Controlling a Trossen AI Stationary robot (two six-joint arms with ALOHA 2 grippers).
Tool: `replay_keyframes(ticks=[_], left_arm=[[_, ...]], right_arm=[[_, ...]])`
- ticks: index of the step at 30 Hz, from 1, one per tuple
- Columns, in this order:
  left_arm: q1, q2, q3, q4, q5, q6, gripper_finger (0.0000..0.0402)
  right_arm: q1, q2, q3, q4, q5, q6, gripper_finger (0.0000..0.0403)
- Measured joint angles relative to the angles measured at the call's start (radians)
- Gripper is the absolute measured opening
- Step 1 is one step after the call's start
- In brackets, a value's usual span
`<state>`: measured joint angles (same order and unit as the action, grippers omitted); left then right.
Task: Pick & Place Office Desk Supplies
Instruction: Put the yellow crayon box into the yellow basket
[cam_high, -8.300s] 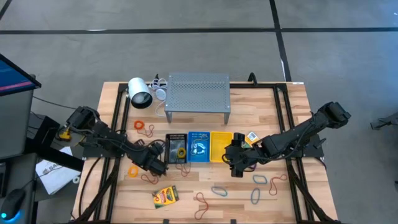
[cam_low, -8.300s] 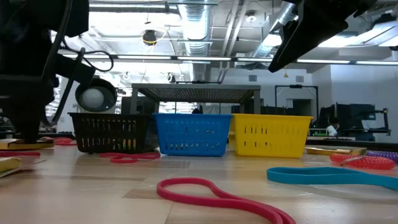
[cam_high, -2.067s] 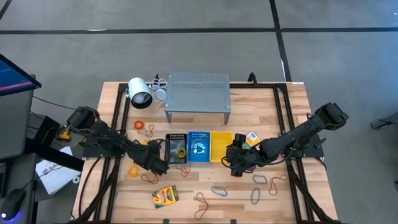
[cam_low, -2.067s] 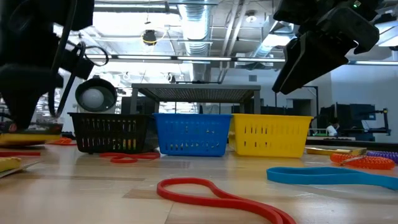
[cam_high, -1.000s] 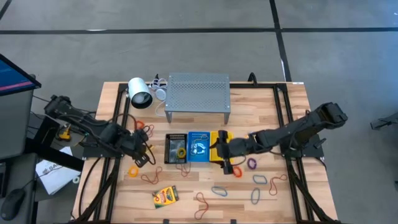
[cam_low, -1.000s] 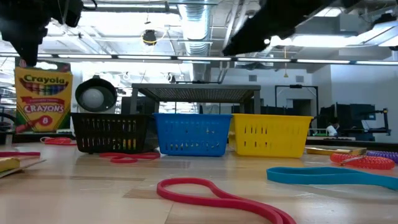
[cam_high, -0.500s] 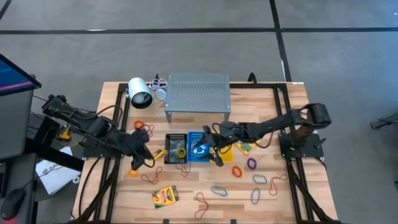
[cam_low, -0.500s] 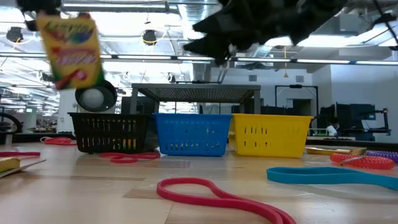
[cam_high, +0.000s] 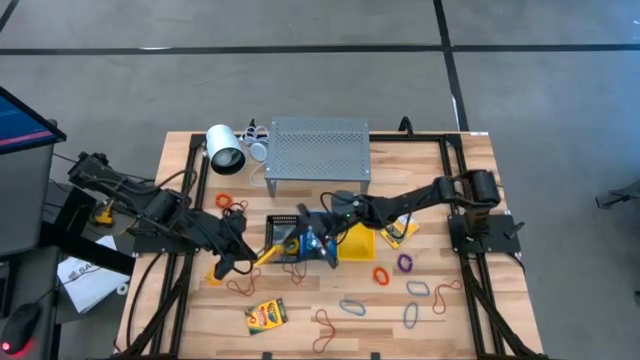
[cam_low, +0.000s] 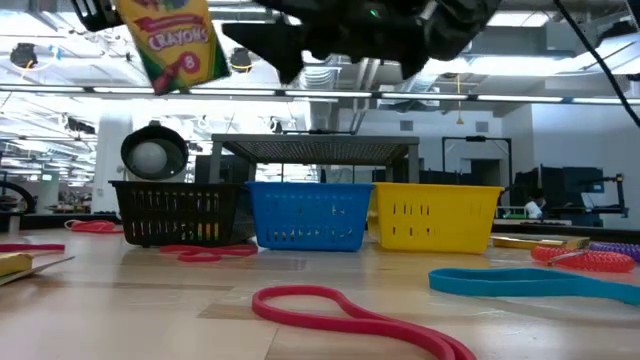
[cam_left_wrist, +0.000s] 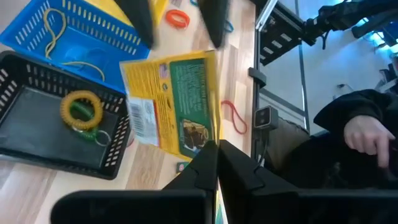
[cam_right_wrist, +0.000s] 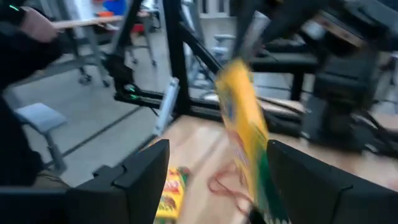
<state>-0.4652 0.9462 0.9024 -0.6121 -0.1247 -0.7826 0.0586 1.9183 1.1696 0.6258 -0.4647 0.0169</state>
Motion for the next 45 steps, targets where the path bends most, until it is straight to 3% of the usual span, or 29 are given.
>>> replay_keyframes(ticks=[10,34,45], left_arm=[[-0.001,0.043,0.000,0.063,0.030,0.027,0.0001],[0.000,0.046,0.000,0.127,0.042,0.074,0.0001],[0.036,0.046,0.000,0.122,0.036,0.105,0.0001]], right_arm=[[-0.002,0.110,0.163,-0.087,-0.086,0.002,0.0265],[-0.027,0.113,0.166,-0.041,-0.032,-0.025,0.0265],[0.001,0.113,0.166,-0.032,-0.085,-0.025,0.0265]])
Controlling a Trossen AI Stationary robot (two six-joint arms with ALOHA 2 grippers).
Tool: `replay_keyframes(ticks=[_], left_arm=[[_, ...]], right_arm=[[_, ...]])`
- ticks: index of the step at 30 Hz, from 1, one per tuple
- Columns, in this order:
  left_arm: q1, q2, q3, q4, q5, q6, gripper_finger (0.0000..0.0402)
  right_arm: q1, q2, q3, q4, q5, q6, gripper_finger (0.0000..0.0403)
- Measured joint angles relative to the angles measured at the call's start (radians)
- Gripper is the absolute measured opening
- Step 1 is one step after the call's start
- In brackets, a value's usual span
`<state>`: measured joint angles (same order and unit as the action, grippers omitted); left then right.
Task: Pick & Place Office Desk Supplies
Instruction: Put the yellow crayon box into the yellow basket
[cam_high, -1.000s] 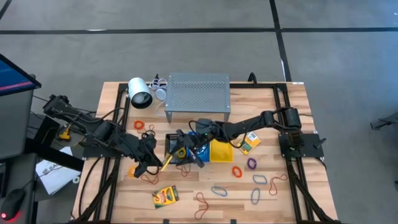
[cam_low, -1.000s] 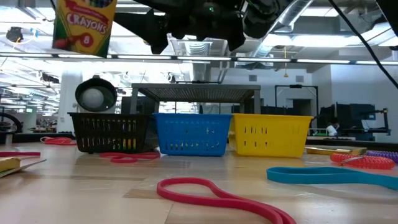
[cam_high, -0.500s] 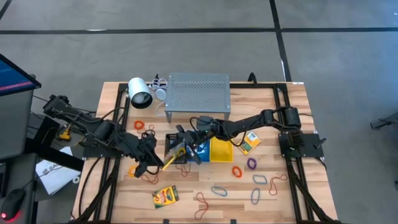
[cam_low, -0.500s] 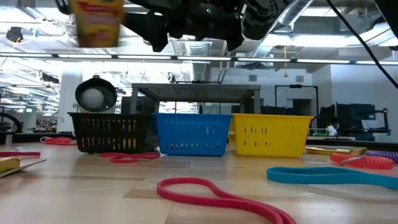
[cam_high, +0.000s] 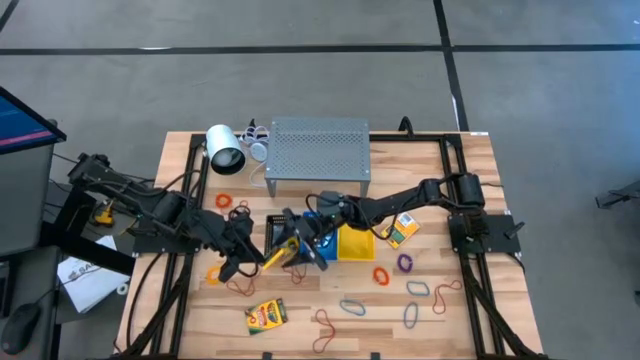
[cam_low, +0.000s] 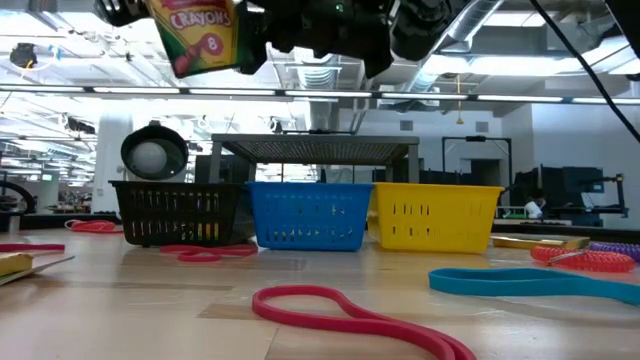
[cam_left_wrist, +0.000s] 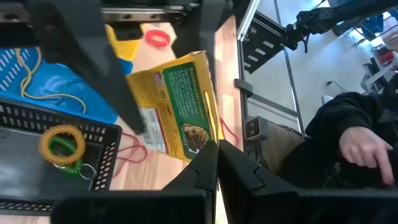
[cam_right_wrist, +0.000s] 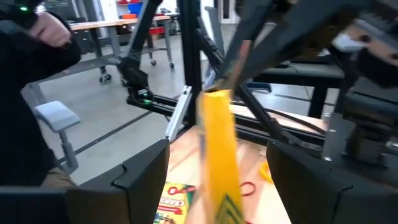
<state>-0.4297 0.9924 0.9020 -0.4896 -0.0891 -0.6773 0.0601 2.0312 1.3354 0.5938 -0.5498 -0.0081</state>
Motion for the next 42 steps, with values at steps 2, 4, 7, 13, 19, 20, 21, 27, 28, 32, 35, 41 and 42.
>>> replay_keyframes(ticks=[2,4,7,13,19,20,21,27,28,32,35,41,42], left_arm=[[0.006,0.000,0.000,-0.004,0.000,0.000,0.0001],[0.006,0.000,0.000,-0.019,0.000,0.000,0.0001],[0.006,0.000,0.000,-0.047,-0.006,0.000,0.0001],[0.006,0.000,0.000,-0.055,-0.018,0.000,0.0001],[0.006,0.000,-0.001,-0.055,-0.018,0.000,0.0001],[0.006,0.000,-0.001,-0.055,-0.018,0.000,0.0001],[0.006,0.000,-0.001,-0.055,-0.018,0.000,0.0001],[0.006,0.000,-0.001,-0.054,-0.018,0.000,0.0001],[0.006,0.000,-0.001,-0.054,-0.018,0.000,0.0001],[0.006,0.000,-0.001,-0.052,-0.019,0.000,0.0001],[0.006,0.000,-0.001,-0.049,-0.019,0.000,0.0006],[0.006,0.000,-0.001,-0.041,-0.026,0.000,0.0027],[0.006,0.000,-0.001,-0.041,-0.026,0.000,0.0031]], right_arm=[[0.001,0.000,0.000,0.000,-0.003,0.001,0.0265],[0.002,0.000,0.000,0.002,-0.004,0.008,0.0263],[0.000,-0.001,0.000,0.029,-0.045,0.031,0.0256],[0.001,-0.005,0.003,0.038,-0.063,0.035,0.0217],[0.002,-0.005,0.006,0.040,-0.063,0.034,0.0155],[0.002,-0.005,0.006,0.040,-0.063,0.034,0.0145],[0.002,-0.005,0.006,0.040,-0.063,0.034,0.0135],[0.002,-0.005,0.006,0.039,-0.062,0.034,0.0084],[0.002,-0.005,0.006,0.039,-0.061,0.034,0.0076],[-0.007,-0.005,0.006,0.039,-0.059,0.034,0.0039],[-0.011,-0.005,0.006,0.037,-0.063,0.034,0.0014],[-0.009,-0.005,0.006,0.030,-0.068,0.035,0.0026],[-0.009,-0.005,0.006,0.027,-0.068,0.035,0.0025]])
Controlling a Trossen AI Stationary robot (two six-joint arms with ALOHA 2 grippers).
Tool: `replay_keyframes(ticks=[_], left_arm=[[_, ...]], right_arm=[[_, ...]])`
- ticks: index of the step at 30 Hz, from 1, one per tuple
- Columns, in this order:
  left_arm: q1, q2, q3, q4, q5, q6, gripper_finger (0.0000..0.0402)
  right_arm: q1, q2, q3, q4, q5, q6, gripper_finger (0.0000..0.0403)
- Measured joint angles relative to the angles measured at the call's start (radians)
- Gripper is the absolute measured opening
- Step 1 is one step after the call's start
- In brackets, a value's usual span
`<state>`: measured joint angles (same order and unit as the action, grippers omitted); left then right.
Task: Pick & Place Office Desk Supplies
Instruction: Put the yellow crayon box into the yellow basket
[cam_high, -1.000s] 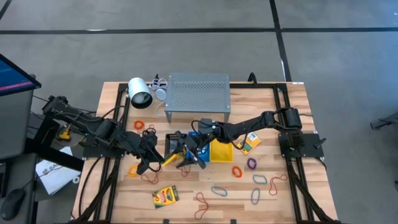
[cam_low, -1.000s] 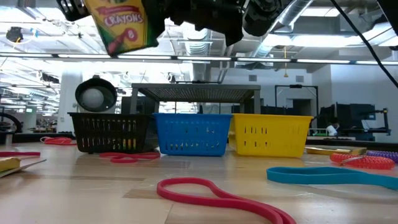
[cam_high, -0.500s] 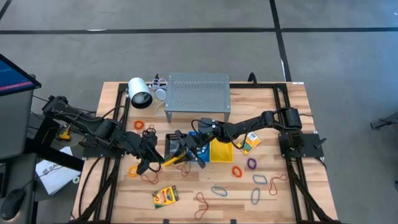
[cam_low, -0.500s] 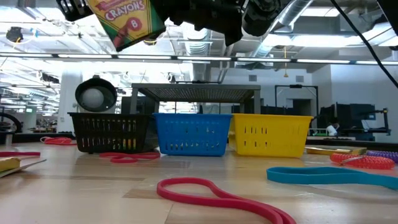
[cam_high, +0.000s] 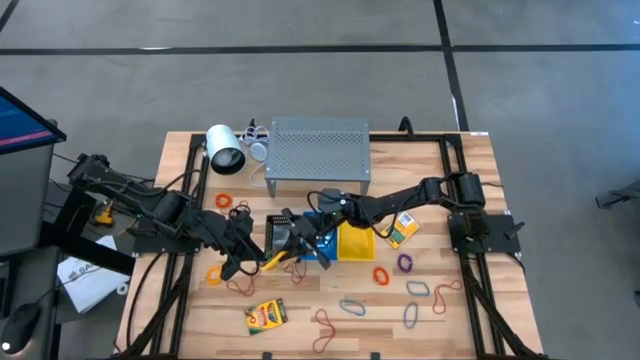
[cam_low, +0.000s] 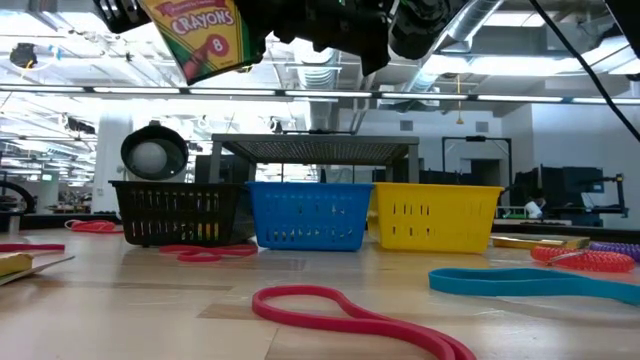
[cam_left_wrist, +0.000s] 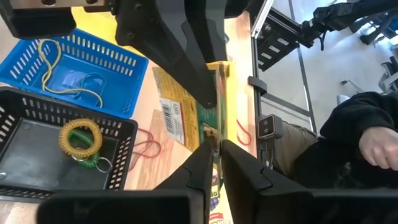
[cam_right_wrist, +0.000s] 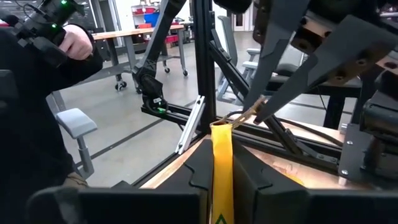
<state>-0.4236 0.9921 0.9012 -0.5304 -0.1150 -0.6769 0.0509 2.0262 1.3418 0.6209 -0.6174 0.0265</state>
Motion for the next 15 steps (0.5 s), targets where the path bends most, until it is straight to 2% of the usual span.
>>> replay_keyframes(ticks=[5,15], left_arm=[[0.000,0.000,0.000,0.033,0.000,0.053,0.0065],[0.000,0.000,0.000,0.101,0.003,0.148,0.0155]], right_arm=[[0.000,0.000,0.000,-0.003,0.000,0.000,0.0010],[-0.001,0.000,0.000,-0.018,0.001,0.000,0.0022]])
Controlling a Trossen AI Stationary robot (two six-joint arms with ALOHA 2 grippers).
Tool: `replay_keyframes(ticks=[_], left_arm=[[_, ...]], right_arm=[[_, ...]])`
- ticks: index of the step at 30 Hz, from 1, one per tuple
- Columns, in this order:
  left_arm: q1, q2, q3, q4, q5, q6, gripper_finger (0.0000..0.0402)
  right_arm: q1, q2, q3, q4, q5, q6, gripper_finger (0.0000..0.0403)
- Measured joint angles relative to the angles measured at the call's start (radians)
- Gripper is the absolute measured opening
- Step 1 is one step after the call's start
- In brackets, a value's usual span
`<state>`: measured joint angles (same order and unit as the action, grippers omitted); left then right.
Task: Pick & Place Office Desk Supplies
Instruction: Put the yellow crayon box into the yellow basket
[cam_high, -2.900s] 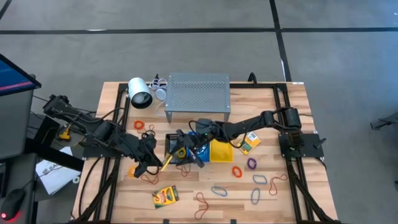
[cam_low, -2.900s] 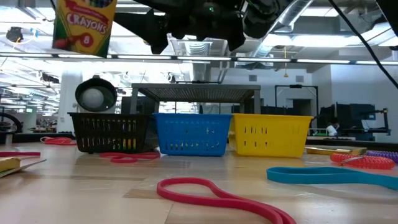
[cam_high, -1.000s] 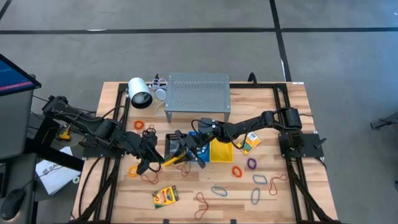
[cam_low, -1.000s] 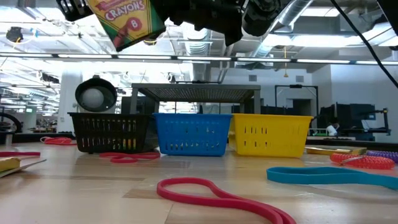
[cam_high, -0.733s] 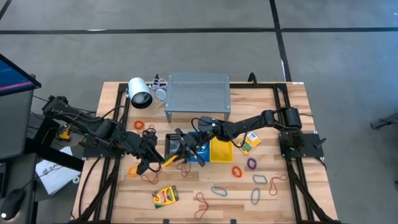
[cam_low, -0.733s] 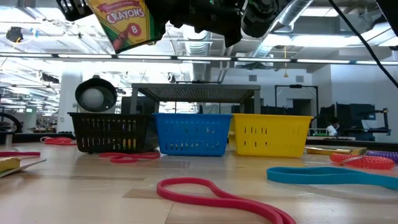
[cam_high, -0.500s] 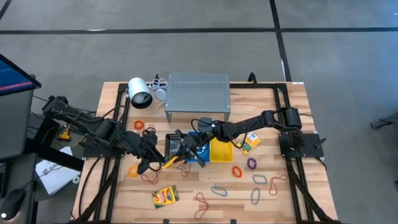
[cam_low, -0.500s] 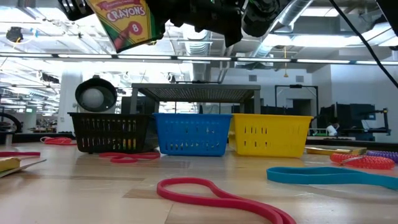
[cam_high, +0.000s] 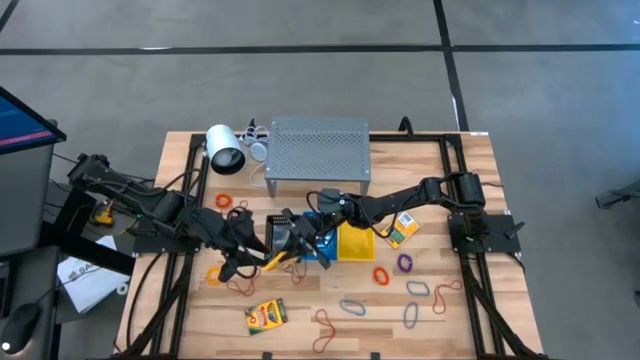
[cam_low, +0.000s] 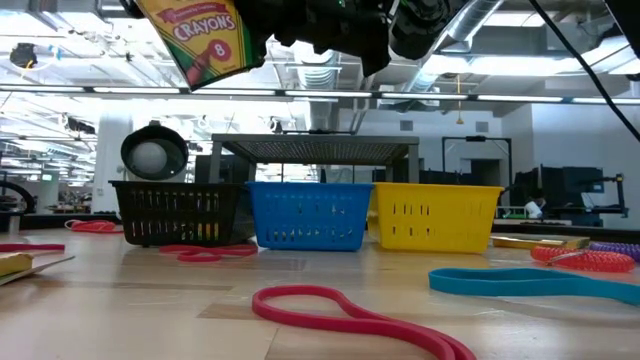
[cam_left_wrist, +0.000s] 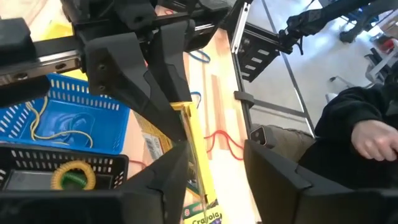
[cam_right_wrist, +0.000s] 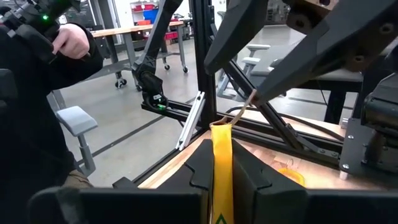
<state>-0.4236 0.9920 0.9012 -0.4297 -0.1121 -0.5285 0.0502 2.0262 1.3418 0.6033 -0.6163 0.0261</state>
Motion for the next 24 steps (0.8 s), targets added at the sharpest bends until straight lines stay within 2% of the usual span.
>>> replay_keyframes(ticks=[6,13,19,24], left_arm=[[0.000,-0.006,0.000,0.000,0.000,0.075,0.0180],[0.000,-0.050,0.000,-0.001,-0.018,0.144,0.0176],[0.000,-0.108,0.000,-0.003,-0.065,0.192,0.0168],[0.000,-0.128,0.000,-0.021,-0.076,0.193,0.0164]], right_arm=[[-0.005,-0.001,0.000,-0.010,0.003,-0.008,0.0010],[-0.021,-0.084,0.000,-0.193,0.009,-0.063,0.0022],[-0.009,-0.219,0.000,-0.470,0.158,-0.195,0.0014],[0.009,-0.321,0.000,-0.713,0.389,-0.264,0.0021]])
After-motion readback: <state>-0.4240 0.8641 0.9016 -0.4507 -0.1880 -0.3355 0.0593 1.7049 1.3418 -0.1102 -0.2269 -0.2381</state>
